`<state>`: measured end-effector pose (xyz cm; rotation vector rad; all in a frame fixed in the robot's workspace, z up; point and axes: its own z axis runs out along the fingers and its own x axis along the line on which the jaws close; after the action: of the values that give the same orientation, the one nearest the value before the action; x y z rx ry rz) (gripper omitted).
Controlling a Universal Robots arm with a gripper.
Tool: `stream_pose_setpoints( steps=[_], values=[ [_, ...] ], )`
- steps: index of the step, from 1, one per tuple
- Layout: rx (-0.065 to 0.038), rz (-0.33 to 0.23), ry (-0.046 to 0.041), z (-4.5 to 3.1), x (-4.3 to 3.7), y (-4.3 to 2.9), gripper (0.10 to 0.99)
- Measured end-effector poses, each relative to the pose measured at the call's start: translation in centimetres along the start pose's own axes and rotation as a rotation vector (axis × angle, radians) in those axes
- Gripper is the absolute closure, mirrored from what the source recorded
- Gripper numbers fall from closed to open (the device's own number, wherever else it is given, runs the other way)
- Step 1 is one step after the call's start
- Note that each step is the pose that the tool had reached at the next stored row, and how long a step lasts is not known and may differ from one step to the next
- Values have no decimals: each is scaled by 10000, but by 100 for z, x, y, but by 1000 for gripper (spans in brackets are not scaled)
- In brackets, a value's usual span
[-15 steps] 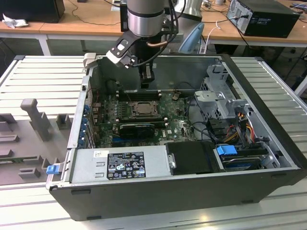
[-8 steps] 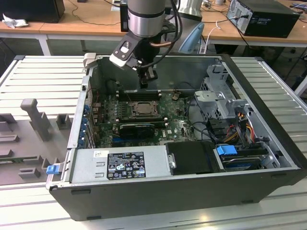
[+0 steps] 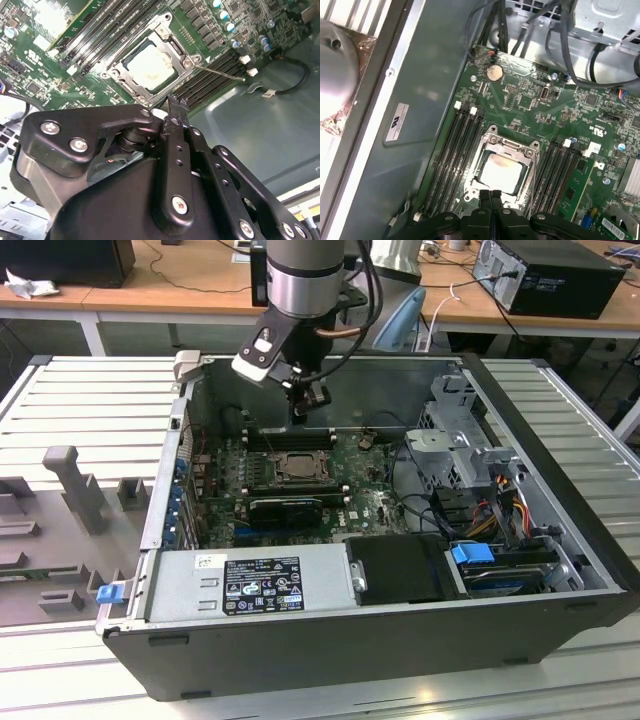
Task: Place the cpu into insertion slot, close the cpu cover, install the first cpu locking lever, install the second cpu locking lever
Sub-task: 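Install the first cpu locking lever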
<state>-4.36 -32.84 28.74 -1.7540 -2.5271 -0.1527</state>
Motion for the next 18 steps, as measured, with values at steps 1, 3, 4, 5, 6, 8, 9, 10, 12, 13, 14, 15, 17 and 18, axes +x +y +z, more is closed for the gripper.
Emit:
stream_pose_setpoints(
  steps=[1,3,4,5,6,8,9,10,12,13,14,15,17,18],
  values=[
    [9,-78,2,-1,0,0,980],
    [32,-285,12,0,0,0,980],
    [50,-452,19,0,0,0,980],
    [64,-590,25,0,0,0,980],
    [79,-726,31,0,0,0,980],
    [108,-994,43,0,0,0,980],
    [121,-1110,49,0,0,0,980],
    [133,-1222,52,2,0,0,980],
    [162,-1472,62,3,0,0,980],
    [183,-1678,72,5,0,0,980],
    [193,-1762,70,7,0,0,980],
    [209,-1861,63,8,-1,-1,980],
    [251,-2147,59,10,-2,-1,980],
    [259,-2228,63,10,-2,-1,980]
  ],
)
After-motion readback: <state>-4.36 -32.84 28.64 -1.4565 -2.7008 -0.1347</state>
